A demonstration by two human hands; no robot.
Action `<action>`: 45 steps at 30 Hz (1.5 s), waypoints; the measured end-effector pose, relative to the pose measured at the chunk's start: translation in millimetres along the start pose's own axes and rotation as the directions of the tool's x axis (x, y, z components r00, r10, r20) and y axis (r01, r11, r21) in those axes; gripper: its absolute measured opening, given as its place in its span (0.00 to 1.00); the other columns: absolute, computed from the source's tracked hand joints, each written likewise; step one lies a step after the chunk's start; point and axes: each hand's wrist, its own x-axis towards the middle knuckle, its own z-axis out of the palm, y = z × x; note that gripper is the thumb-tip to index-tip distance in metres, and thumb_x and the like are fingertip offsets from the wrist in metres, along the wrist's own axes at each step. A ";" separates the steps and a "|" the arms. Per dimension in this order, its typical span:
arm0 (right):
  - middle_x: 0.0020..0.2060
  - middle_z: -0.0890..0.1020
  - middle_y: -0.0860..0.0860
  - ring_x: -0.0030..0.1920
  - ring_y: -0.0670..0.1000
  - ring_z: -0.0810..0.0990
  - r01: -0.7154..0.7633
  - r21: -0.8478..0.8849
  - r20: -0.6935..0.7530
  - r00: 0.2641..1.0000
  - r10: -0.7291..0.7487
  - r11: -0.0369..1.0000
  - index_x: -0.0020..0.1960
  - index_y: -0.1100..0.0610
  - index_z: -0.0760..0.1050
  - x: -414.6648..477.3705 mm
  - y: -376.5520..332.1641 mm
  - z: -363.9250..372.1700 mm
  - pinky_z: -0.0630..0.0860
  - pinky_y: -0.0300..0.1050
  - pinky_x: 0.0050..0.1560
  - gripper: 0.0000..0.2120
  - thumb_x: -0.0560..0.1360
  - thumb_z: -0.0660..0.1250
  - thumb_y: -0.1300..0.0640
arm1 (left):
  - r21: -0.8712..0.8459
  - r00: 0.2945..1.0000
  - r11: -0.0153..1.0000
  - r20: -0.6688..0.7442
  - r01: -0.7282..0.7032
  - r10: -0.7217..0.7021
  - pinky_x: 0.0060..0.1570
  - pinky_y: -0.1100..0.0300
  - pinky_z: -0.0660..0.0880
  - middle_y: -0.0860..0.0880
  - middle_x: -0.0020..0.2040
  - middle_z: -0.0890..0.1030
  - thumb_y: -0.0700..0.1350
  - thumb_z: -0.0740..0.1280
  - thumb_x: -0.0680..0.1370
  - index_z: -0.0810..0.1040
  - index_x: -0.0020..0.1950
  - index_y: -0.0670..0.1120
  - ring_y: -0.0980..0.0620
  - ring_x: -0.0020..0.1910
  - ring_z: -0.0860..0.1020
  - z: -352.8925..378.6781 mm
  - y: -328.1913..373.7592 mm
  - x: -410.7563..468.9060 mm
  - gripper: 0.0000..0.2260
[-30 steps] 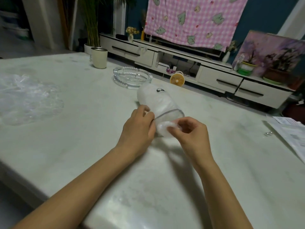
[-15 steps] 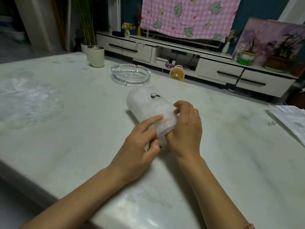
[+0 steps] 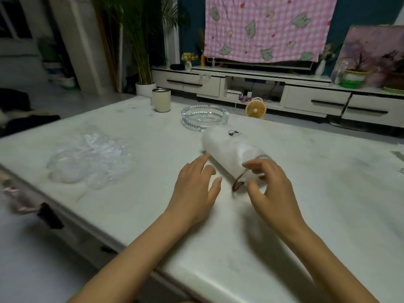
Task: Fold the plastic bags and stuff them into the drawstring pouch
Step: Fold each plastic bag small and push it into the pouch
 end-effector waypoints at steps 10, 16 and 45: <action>0.47 0.77 0.41 0.49 0.38 0.74 0.026 0.134 0.394 0.916 -0.077 0.991 0.46 0.41 0.71 -2.5 -40.2 56.2 0.69 0.27 0.44 0.16 0.75 0.64 0.64 | 0.435 0.804 0.736 0.045 0.519 -0.593 0.73 0.49 0.51 0.41 0.76 0.57 0.53 0.53 0.82 0.58 0.75 0.42 0.44 0.75 0.54 -97.3 -171.4 -62.5 0.24; 0.46 0.77 0.41 0.49 0.37 0.74 0.031 0.075 0.442 0.895 -0.061 0.997 0.44 0.42 0.71 -10.7 -43.2 63.9 0.69 0.29 0.46 0.16 0.75 0.64 0.64 | 0.474 0.960 0.835 -0.101 0.278 -0.263 0.68 0.40 0.59 0.38 0.60 0.78 0.35 0.69 0.74 0.82 0.43 0.40 0.37 0.65 0.72 -91.4 -168.8 -58.4 0.03; 0.63 0.74 0.51 0.63 0.54 0.70 -0.150 -0.591 0.141 0.948 0.285 0.792 0.59 0.54 0.77 -67.7 -26.8 -68.2 0.65 0.44 0.59 0.20 0.72 0.59 0.69 | 0.140 0.831 0.988 0.556 -0.067 -0.022 0.74 0.50 0.40 0.50 0.77 0.53 0.61 0.46 0.80 0.56 0.76 0.50 0.52 0.76 0.46 -56.3 30.6 -84.7 0.27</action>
